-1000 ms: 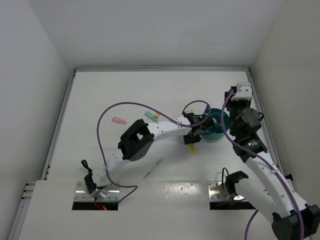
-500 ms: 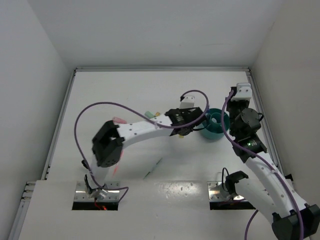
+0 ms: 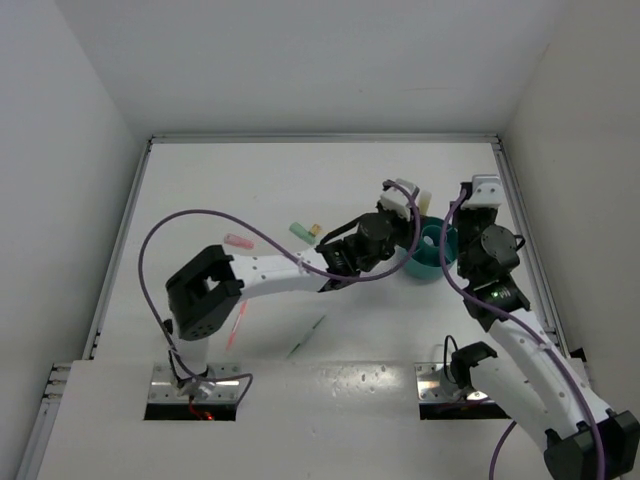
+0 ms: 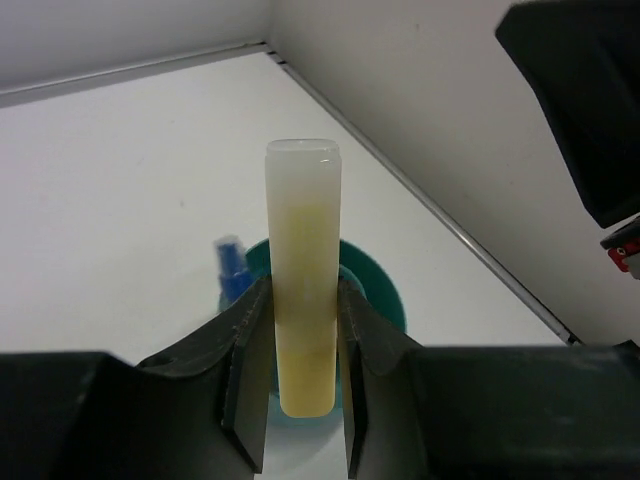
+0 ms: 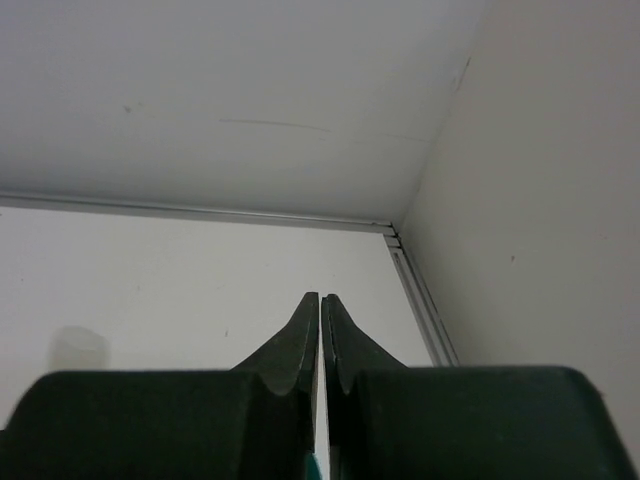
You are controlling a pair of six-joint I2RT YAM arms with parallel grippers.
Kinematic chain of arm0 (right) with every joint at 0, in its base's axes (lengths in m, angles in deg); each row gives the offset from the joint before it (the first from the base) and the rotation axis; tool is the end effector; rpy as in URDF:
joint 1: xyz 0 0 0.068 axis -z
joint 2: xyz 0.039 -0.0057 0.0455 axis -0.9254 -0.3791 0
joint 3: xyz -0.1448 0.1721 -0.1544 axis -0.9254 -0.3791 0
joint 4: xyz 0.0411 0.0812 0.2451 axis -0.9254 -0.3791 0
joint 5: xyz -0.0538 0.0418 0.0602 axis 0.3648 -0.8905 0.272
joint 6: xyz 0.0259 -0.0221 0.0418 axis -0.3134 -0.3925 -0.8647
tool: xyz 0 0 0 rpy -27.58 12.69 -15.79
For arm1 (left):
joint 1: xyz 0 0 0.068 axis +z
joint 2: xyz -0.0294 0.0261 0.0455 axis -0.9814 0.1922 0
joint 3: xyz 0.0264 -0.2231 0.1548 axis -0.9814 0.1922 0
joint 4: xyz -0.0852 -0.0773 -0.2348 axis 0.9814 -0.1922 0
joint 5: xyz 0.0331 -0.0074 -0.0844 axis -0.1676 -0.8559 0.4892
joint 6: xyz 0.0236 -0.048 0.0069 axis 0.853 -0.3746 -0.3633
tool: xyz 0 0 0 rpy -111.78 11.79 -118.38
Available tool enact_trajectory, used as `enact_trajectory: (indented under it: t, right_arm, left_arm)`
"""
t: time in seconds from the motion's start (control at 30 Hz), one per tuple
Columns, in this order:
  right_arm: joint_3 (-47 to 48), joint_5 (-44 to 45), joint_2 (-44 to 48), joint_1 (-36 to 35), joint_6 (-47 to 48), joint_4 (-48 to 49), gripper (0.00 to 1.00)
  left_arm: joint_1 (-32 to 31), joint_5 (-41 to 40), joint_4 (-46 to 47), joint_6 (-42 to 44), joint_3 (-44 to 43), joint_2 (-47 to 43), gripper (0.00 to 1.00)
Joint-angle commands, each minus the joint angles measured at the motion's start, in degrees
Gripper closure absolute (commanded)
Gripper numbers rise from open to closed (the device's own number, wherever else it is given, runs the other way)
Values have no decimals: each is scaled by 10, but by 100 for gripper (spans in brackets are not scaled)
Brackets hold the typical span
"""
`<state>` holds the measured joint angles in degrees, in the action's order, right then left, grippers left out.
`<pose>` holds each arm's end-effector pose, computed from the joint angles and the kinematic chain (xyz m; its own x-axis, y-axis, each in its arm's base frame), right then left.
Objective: Sort the stationery into containers
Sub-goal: Place the pen in the storage box.
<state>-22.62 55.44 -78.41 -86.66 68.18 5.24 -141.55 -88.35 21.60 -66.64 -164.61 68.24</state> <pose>0.1770 0.0423 0.3220 0.1333 -0.1055 -0.9854 0.1993 0.9768 -0.0777 0.2122 -0.3798 0.3014 -0.2520 -0.2732 -0.9284 0.5867 0.7198 -0.3710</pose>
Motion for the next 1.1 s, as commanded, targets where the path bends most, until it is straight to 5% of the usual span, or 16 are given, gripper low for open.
enact_trajectory:
  t: [0.0, 0.37, 1.07]
  right_arm:
    - [0, 11, 12, -1, 10, 63, 97]
    - [-17, 93, 28, -1, 21, 141, 97]
    - [-28, 115, 33, -1, 38, 172, 97]
  left_arm:
    - [6, 70, 130, 52, -71, 49, 100]
    - [23, 122, 187, 8, -151, 173, 100]
    - [46, 122, 195, -63, -162, 250, 100]
